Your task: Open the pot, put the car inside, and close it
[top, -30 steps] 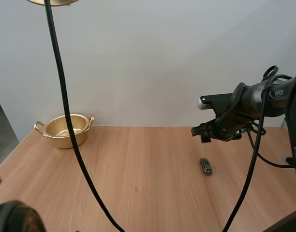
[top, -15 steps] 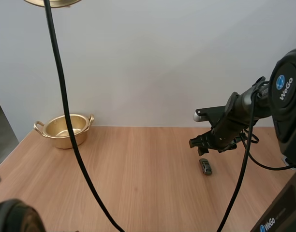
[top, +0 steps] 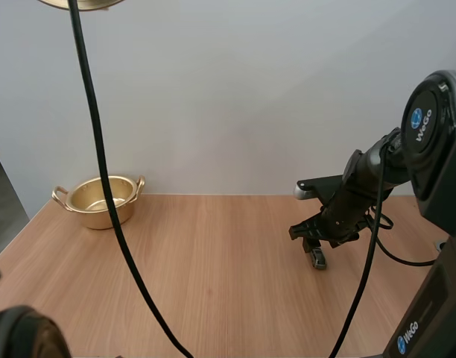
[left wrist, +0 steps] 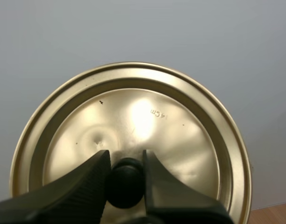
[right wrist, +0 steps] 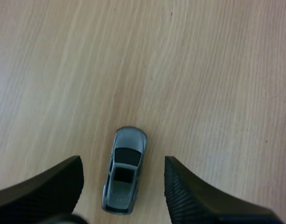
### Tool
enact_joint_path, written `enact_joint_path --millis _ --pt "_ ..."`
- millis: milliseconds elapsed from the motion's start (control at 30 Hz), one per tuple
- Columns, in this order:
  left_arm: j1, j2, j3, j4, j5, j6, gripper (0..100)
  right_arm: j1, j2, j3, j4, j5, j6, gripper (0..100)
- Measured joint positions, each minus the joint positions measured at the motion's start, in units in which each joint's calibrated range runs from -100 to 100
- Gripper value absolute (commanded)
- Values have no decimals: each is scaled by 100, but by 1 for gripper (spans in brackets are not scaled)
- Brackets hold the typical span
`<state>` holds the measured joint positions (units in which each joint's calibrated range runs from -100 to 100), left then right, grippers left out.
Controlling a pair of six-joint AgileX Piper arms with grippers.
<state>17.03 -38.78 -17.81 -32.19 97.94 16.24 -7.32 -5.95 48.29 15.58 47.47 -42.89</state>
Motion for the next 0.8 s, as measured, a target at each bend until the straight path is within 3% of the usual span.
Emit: enact_joint_path --millis 233,333,467,633,700,800 --pt "0 0 0 0 0 0 0 0 276 0 0 8 1 78" --pt "0 0 0 0 0 12 0 0 280 0 29 -142 -35 59" --pt "0 0 0 0 0 12 0 0 280 0 79 -266 -47 22" --pt "0 0 0 0 0 12 0 0 280 0 93 -266 -47 11" --pt "0 0 0 0 0 23 0 0 280 0 93 -266 -47 0" --pt "0 0 0 0 0 23 0 0 280 0 93 -266 -77 0"
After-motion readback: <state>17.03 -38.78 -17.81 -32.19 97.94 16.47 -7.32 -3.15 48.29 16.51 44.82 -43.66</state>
